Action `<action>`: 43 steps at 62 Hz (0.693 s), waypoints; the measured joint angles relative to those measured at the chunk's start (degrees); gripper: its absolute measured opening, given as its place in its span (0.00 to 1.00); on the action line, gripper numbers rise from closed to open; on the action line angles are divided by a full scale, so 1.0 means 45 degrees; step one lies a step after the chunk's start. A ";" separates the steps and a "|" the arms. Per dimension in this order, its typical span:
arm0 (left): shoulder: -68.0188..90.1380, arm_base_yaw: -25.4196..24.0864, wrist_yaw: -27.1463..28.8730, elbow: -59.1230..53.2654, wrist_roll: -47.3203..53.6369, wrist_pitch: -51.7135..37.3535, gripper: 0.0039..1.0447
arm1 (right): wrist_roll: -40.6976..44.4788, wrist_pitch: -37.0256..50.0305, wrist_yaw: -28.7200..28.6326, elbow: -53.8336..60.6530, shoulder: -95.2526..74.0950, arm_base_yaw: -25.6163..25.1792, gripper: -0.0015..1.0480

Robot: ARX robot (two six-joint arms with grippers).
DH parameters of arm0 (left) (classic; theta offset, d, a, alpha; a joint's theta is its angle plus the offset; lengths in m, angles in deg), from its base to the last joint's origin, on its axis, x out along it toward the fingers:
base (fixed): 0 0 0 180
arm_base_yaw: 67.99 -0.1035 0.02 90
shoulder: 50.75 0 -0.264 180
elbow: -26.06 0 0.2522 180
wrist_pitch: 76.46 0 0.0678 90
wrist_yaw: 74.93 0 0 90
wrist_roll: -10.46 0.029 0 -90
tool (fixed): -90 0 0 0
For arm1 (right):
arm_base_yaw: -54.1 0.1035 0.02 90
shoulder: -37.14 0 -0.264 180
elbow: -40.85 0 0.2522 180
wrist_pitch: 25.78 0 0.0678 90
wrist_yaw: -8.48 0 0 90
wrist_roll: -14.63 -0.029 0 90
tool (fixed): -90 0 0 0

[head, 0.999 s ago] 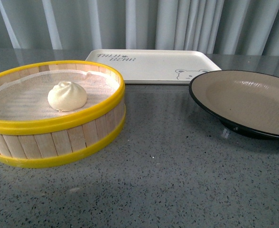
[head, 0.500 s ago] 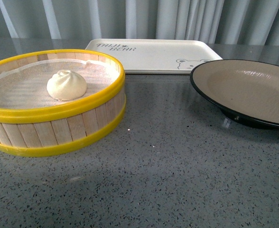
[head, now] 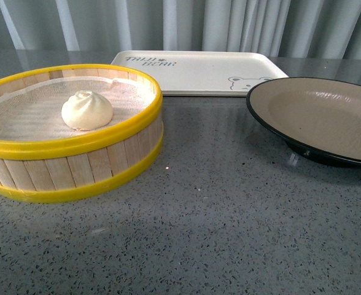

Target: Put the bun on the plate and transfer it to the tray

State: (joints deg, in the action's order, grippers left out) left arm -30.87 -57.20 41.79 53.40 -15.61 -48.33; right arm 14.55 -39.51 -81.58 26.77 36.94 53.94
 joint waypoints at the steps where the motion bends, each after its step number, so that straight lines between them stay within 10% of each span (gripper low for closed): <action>1: 0.0087 0.0044 -0.0005 0.0005 0.0005 -0.0102 0.94 | 0.0000 0.0000 0.0005 0.0000 0.0000 0.0000 0.92; 43: 0.9466 0.2341 -0.1506 0.6552 0.2448 -0.4303 0.94 | 0.0000 0.0000 0.0000 0.0000 0.0000 0.0000 0.92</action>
State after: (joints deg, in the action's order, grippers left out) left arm 11.73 -46.67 35.01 82.89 -4.59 -67.69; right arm 14.55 -39.51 -81.58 26.77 36.94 53.94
